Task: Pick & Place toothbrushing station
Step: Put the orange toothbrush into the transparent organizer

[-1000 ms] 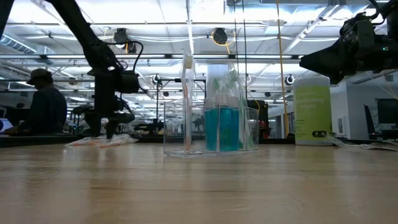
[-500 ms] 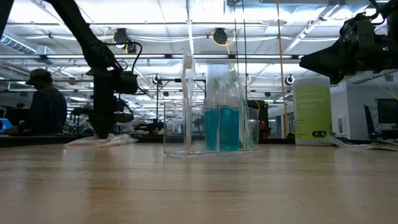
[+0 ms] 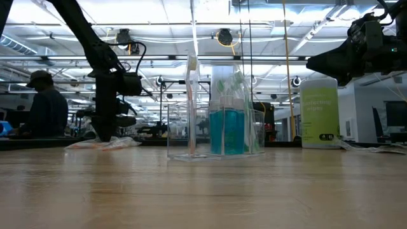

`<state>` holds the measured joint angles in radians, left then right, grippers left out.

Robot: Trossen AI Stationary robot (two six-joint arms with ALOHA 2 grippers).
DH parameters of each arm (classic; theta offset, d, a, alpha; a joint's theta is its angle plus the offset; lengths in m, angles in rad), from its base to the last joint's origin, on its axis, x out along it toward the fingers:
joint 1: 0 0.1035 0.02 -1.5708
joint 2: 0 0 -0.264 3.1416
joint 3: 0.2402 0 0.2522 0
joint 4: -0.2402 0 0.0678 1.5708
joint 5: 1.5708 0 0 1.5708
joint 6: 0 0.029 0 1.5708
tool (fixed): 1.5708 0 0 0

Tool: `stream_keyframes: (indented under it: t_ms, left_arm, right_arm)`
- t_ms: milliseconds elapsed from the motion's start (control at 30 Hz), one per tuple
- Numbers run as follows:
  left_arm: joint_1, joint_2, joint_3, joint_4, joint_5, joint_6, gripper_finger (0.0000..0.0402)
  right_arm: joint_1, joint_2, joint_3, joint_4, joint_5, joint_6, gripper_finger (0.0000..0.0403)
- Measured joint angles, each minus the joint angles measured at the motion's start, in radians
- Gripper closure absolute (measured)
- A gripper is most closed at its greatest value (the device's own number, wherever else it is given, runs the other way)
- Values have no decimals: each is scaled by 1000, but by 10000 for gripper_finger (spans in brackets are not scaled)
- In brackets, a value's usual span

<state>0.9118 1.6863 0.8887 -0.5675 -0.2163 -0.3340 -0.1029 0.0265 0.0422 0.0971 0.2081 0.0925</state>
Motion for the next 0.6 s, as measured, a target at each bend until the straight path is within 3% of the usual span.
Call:
stream_keyframes:
  t_ms: [367,600]
  left_arm:
    - [-4,3,-4,18,2,-38,293]
    - [-20,19,-3,23,-22,-28,300]
  right_arm:
    - [0,0,0,0,0,0,305]
    - [0,0,0,0,0,0,305]
